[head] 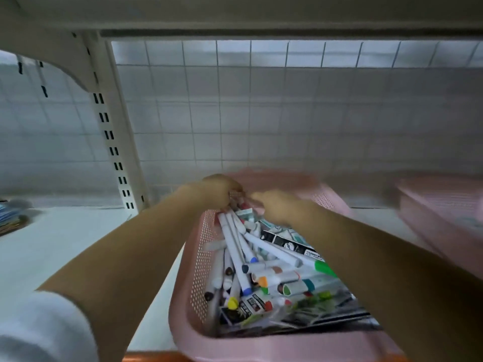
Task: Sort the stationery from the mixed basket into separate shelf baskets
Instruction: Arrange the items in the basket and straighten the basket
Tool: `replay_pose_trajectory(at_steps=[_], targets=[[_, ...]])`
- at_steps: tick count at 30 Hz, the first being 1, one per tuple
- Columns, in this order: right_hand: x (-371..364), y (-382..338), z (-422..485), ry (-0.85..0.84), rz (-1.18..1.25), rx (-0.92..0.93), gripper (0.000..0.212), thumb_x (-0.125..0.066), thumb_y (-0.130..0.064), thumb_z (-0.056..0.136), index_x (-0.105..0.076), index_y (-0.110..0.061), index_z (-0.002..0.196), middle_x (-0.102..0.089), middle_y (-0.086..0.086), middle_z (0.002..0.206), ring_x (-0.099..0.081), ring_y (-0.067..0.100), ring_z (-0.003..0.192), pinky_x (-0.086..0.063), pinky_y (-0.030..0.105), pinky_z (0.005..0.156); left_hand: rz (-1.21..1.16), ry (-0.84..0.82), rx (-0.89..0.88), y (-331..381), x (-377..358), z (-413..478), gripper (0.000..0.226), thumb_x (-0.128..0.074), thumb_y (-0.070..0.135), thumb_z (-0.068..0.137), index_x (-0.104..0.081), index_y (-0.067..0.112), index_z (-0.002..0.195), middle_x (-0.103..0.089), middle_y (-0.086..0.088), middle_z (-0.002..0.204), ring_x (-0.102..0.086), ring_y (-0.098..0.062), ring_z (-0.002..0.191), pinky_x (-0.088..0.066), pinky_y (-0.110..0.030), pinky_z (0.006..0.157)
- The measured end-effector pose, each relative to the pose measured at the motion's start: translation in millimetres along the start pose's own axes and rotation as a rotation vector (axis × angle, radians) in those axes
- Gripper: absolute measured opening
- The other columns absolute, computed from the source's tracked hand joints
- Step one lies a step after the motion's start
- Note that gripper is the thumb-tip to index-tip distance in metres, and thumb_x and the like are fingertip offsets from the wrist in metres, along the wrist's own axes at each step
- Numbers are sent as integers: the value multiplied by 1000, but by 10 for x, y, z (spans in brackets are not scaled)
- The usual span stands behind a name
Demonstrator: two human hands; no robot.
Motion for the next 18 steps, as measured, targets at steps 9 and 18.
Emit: replay_pose_trajectory(at_steps=[9, 18], targets=[[-81, 157, 17, 98, 55, -103, 52, -48, -4, 85, -47, -25, 132, -60, 5, 121, -59, 23, 100, -45, 27, 73, 12, 73, -61, -114, -96, 322, 33, -51, 11, 89, -60, 8, 120, -55, -12, 126, -50, -27, 114, -41, -28, 91], [-117, 365, 121, 238, 277, -282, 37, -43, -24, 95, -52, -16, 130, -59, 13, 120, -59, 26, 100, -46, 31, 86, 63, 36, -9, -120, -166, 425, 20, -54, 18, 90, -67, 12, 103, -65, -8, 107, -60, -26, 96, -47, -30, 78]])
Point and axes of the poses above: each hand's wrist, its own z-axis towards the middle knuckle, its own x-axis out of the back of the hand, y = z × x, the point moved 6 cm from there along z, towards the middle knuckle
